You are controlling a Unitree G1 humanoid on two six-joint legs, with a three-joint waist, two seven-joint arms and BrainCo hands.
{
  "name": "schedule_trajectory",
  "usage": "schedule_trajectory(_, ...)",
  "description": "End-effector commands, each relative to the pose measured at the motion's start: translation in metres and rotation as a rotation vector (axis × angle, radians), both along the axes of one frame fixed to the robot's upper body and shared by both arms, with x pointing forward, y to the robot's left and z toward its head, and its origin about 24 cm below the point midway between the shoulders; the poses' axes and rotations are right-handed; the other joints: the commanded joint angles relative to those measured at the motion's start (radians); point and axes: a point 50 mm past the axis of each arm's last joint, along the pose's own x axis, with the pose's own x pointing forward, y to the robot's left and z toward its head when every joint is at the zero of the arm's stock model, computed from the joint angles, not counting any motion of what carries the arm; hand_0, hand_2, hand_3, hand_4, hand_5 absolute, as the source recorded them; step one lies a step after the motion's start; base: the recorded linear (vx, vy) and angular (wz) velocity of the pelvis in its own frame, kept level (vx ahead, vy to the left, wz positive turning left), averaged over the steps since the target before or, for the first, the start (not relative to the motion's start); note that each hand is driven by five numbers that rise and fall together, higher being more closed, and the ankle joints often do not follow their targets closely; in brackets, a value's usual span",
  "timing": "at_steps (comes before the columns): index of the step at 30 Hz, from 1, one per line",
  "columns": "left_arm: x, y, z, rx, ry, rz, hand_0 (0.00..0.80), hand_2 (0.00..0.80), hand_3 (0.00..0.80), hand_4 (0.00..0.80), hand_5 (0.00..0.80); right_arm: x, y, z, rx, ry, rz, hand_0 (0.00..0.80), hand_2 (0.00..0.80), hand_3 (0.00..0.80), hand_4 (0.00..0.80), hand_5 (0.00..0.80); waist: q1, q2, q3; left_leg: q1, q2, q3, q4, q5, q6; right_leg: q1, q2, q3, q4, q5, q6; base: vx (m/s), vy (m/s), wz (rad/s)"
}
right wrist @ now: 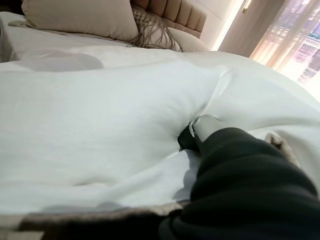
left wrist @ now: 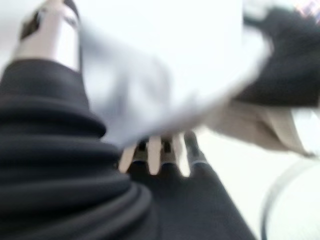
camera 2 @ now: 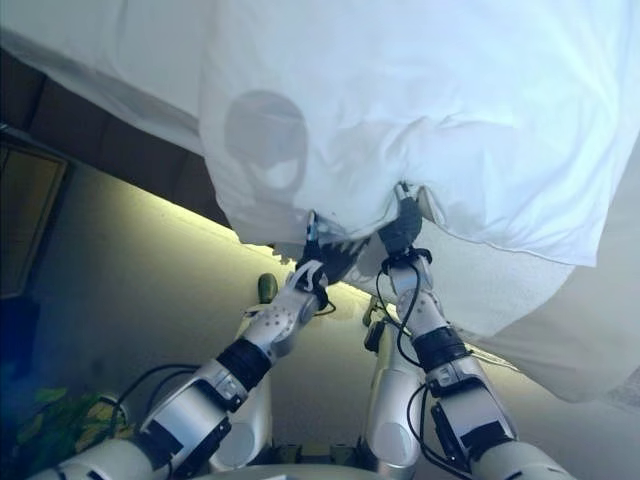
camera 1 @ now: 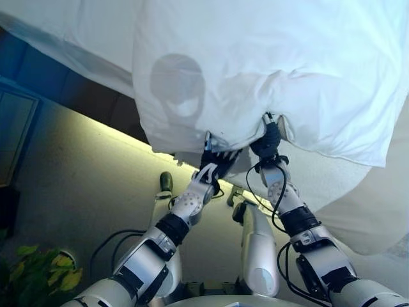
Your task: Make the bed neatly
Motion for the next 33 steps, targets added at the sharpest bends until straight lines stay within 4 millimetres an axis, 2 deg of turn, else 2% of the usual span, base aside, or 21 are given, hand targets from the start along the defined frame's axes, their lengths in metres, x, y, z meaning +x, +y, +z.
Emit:
schedule_trajectory(1, -0.006, -0.029, 0.039, -0.113, -0.062, -0.060, 0.000, 0.000, 0.000, 0.000, 0.000, -0.003, 0.005, 0.057, 0.004, -0.260, 0.047, 0.800, 0.800, 0.800, 0.800, 0.800, -0.016, 0.009, -0.014, -0.038, 0.044, -0.019, -0.011, 0.088, -0.045, 0.062, -0.089, 0.062, -0.039, 0.086, 0.137, 0.009, 0.110, -0.18)
schedule_trajectory(6, -0.002, -0.031, 0.041, -0.080, -0.019, -0.032, 0.000, 0.000, 0.000, 0.000, 0.000, -0.003, 0.011, 0.066, -0.008, -0.272, 0.077, 0.800, 0.800, 0.800, 0.800, 0.800, -0.030, 0.004, -0.011, -0.032, 0.048, -0.006, -0.010, 0.089, -0.047, 0.059, -0.086, 0.076, -0.042, 0.086, 0.134, -0.005, 0.067, -0.06)
schedule_trajectory(9, 0.006, -0.026, 0.037, -0.053, 0.016, 0.015, 0.000, 0.000, 0.000, 0.000, 0.000, -0.002, 0.015, 0.069, -0.008, -0.278, 0.091, 0.800, 0.800, 0.800, 0.800, 0.800, -0.037, 0.000, -0.011, -0.028, 0.056, 0.005, -0.010, 0.091, -0.048, 0.058, -0.084, 0.082, -0.051, 0.090, 0.133, -0.026, 0.047, -0.09)
schedule_trajectory(12, 0.015, -0.017, 0.030, -0.031, 0.059, 0.077, 0.000, 0.000, 0.000, 0.000, 0.000, -0.001, 0.020, 0.073, -0.014, -0.280, 0.096, 0.800, 0.800, 0.800, 0.800, 0.800, -0.041, 0.000, -0.012, -0.025, 0.059, 0.010, -0.003, 0.090, -0.049, 0.061, -0.081, 0.085, -0.053, 0.090, 0.130, -0.010, 0.045, -0.10)
schedule_trajectory(16, 0.028, 0.006, 0.019, -0.046, 0.093, 0.200, 0.000, 0.000, 0.000, 0.000, 0.000, 0.001, 0.021, 0.078, -0.023, -0.277, 0.102, 0.800, 0.800, 0.800, 0.800, 0.800, -0.049, 0.005, -0.019, -0.014, 0.060, 0.015, -0.003, 0.090, -0.050, 0.062, -0.078, 0.100, -0.045, 0.081, 0.125, 0.016, 0.060, -0.11)
schedule_trajectory(21, 0.048, 0.032, 0.049, -0.115, -0.023, 0.282, 0.000, 0.000, 0.000, 0.000, 0.000, 0.004, 0.018, 0.081, -0.041, -0.268, 0.115, 0.800, 0.800, 0.800, 0.800, 0.800, -0.065, 0.023, -0.031, -0.001, 0.064, 0.033, -0.020, 0.099, -0.055, 0.055, -0.082, 0.114, -0.032, 0.062, 0.123, 0.019, 0.105, -0.08)
schedule_trajectory(28, 0.058, 0.047, 0.085, -0.145, -0.167, 0.311, 0.000, 0.000, 0.000, 0.000, 0.000, 0.008, 0.012, 0.084, -0.074, -0.266, 0.125, 0.800, 0.800, 0.800, 0.800, 0.800, -0.070, 0.040, -0.033, 0.005, 0.064, 0.042, -0.062, 0.126, -0.063, 0.053, -0.085, 0.116, -0.041, 0.057, 0.121, -0.003, 0.052, -0.11)
schedule_trajectory(33, 0.059, 0.049, 0.098, -0.144, -0.214, 0.300, 0.000, 0.000, 0.000, 0.000, 0.000, 0.009, 0.009, 0.083, -0.064, -0.272, 0.118, 0.800, 0.800, 0.800, 0.800, 0.800, -0.063, 0.039, -0.028, 0.007, 0.065, 0.041, -0.084, 0.139, -0.067, 0.066, -0.083, 0.102, -0.061, 0.062, 0.120, -0.004, -0.013, -0.01)
